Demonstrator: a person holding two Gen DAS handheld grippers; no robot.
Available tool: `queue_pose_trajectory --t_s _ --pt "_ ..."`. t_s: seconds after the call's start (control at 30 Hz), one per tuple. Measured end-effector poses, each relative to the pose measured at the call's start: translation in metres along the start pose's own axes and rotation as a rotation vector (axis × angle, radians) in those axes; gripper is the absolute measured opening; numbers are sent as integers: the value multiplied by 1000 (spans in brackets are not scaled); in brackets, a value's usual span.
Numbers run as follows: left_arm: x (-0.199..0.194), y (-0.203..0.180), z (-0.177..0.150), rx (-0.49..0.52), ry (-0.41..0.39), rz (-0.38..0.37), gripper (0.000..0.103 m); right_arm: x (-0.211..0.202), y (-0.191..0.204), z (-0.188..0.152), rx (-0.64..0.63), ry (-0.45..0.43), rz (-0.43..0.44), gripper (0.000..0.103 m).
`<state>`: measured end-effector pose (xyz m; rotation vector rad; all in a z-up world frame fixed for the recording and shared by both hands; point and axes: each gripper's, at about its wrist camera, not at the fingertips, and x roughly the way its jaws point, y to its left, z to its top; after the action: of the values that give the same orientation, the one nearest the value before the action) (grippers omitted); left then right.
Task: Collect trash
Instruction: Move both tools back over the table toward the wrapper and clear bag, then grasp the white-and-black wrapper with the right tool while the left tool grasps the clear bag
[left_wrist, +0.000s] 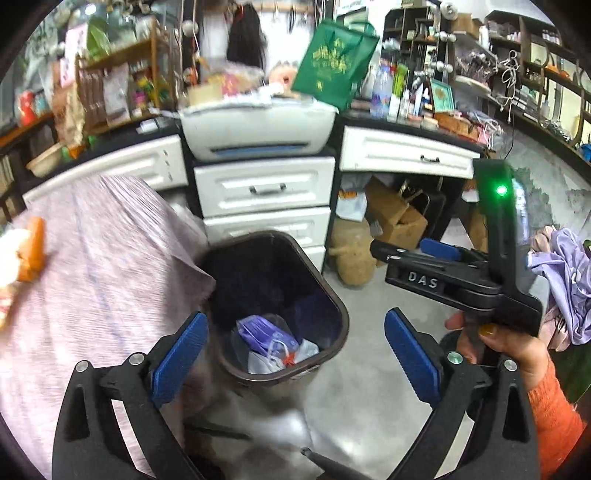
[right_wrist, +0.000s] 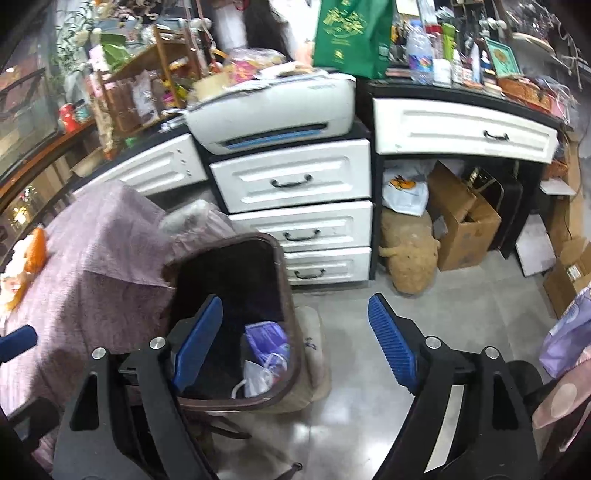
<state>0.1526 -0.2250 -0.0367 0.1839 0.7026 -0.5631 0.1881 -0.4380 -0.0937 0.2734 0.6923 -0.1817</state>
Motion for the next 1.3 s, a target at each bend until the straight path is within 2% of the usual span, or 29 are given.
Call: queue_pose_trajectory --t_s 0.1,0.3,0.4,0.6,0.83,0.97,1.3 --pt "-24 10 -2 17 -44 47 97 -9 22 5 -45 -15 30 81" --pt "-60 34 -12 -9 -73 130 97 -27 78 11 -149 -45 134 83" --pt "-78 55 -24 -43 -92 198 97 -32 110 12 -199 -45 200 83" --pt "-110 100 -51 -127 -83 287 97 -43 171 8 -313 -35 321 84" --pt "-143 148 -89 -228 -47 422 97 -58 238 -10 -431 28 480 84" --pt "-165 173 -114 -291 -32 504 97 -64 273 -22 -495 58 541 84" --pt "-208 229 -156 -461 -10 638 97 -69 386 -57 -678 192 714 84"
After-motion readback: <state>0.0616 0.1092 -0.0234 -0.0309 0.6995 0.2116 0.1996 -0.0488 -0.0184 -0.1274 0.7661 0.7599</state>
